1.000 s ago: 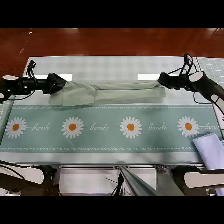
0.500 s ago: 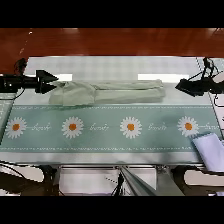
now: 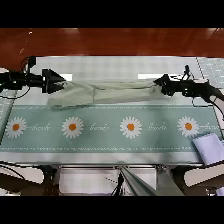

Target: Fold the shirts.

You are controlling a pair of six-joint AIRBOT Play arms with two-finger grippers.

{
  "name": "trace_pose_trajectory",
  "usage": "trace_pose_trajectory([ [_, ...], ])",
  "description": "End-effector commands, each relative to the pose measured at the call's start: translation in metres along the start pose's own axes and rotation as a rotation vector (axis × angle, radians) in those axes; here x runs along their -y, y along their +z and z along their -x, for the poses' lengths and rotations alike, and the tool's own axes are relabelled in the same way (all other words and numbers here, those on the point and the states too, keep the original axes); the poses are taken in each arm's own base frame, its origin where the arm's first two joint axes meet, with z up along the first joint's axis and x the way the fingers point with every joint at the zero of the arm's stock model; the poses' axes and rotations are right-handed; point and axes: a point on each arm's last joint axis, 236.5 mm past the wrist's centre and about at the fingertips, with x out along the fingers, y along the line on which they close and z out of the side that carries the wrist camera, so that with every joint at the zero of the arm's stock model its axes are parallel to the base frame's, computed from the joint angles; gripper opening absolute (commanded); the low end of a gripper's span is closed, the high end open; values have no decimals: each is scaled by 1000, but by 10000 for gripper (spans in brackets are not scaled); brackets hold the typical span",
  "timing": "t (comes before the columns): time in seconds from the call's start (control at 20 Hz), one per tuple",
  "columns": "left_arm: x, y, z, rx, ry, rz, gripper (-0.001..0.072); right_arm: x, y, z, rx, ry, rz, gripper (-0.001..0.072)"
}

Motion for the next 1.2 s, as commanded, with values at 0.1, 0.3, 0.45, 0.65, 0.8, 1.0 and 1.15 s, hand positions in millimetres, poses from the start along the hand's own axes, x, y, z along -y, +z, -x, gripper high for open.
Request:
trace_pose_trajectory([
  [0.1, 12, -6, -8, -26, -9, 4, 514, -39, 5, -6, 78, 61, 31, 19],
  [0.3, 33, -6, -9, -14, -30, -9, 205, -101, -7, 67, 65, 98, 347, 18],
  [0.45, 84, -11, -35, -14, -121, -162, 21, -141, -31, 121, 75, 66, 441, 18],
  [0.65, 124, -43, -109, -83, -123, -265, 20, -189, -65, 175, 161, 38, 506, 18],
  [0.8, 146, -93, -155, -206, -112, -347, 19, -215, -84, 216, 236, 56, 521, 18],
  [1.0, 144, -153, -201, -323, -36, -373, 19, -239, -104, 263, 321, 107, 542, 18],
  [1.15, 147, -176, -236, -302, 2, -372, 19, -242, -122, 289, 334, 122, 509, 18],
])
